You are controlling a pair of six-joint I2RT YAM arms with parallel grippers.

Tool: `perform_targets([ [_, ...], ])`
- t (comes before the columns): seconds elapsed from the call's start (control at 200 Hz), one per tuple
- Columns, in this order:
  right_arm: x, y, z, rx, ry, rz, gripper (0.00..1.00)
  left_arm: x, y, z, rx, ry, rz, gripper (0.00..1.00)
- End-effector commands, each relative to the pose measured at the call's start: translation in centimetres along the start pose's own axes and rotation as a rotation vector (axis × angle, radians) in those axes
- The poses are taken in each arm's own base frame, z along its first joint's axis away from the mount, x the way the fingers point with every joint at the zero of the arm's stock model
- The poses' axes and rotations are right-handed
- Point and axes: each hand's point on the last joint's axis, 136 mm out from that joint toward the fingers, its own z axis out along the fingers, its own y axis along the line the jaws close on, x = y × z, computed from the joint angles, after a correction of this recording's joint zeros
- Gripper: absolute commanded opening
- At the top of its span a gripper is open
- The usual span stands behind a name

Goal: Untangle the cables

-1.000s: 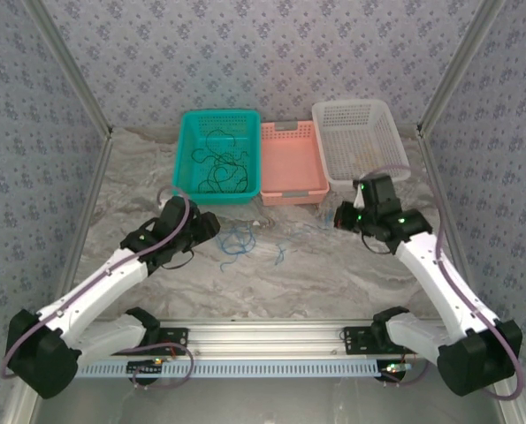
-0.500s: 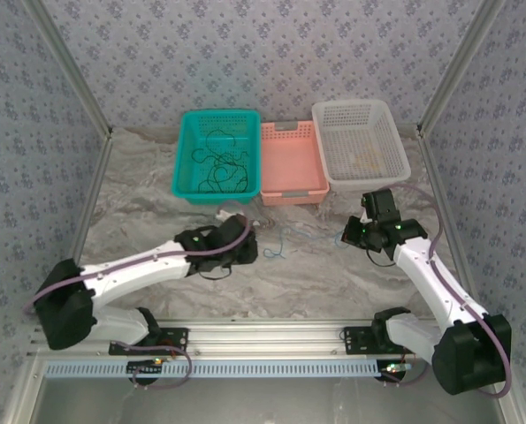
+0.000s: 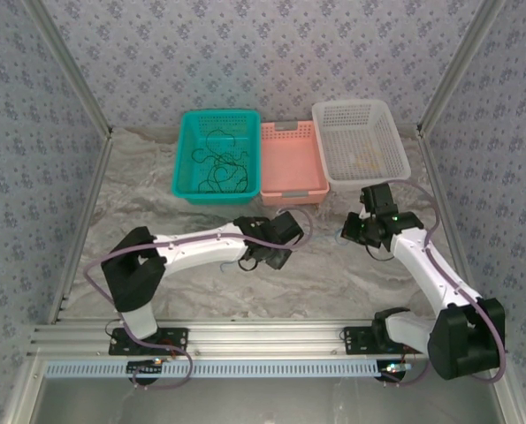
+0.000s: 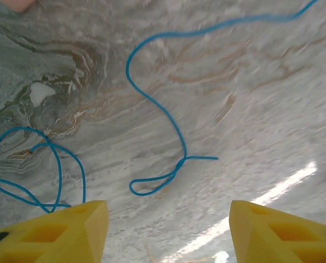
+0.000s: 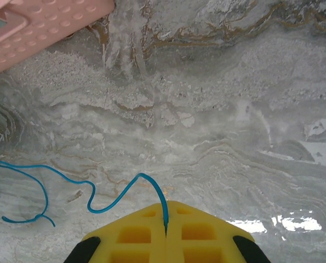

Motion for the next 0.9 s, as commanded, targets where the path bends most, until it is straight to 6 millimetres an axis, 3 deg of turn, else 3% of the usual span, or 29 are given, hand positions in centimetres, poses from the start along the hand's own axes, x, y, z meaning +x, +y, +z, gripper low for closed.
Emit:
perform_targets([
  [0.0, -1.1, 0.0, -0.2, 0.002, -0.016, -0.013, 0.00, 0.9, 0.1, 0.4, -0.009, 0.043, 0.080, 0.59],
  [0.25, -1.3, 0.1, 0.1, -0.002, -0.013, -0.010, 0.00, 1.6, 0.5, 0.7, 0.014, 0.005, -0.055, 0.51],
  [0.39, -1.3, 0.0, 0.1, 0.003, -0.013, -0.010, 0.00, 0.9, -1.6, -0.5, 0.157, -0.044, -0.103, 0.49],
  [0.52, -1.4, 0.1, 0.2, -0.004, -0.010, -0.004, 0.00, 0.2, -3.5, -1.2, 0.172, -0.062, -0.016, 0.47],
  [0.899, -1.4, 0.0, 0.4, -0.006, 0.004, -0.004, 0.00, -1.1, -3.8, 2.0, -0.024, -0.050, 0.333, 0.52],
])
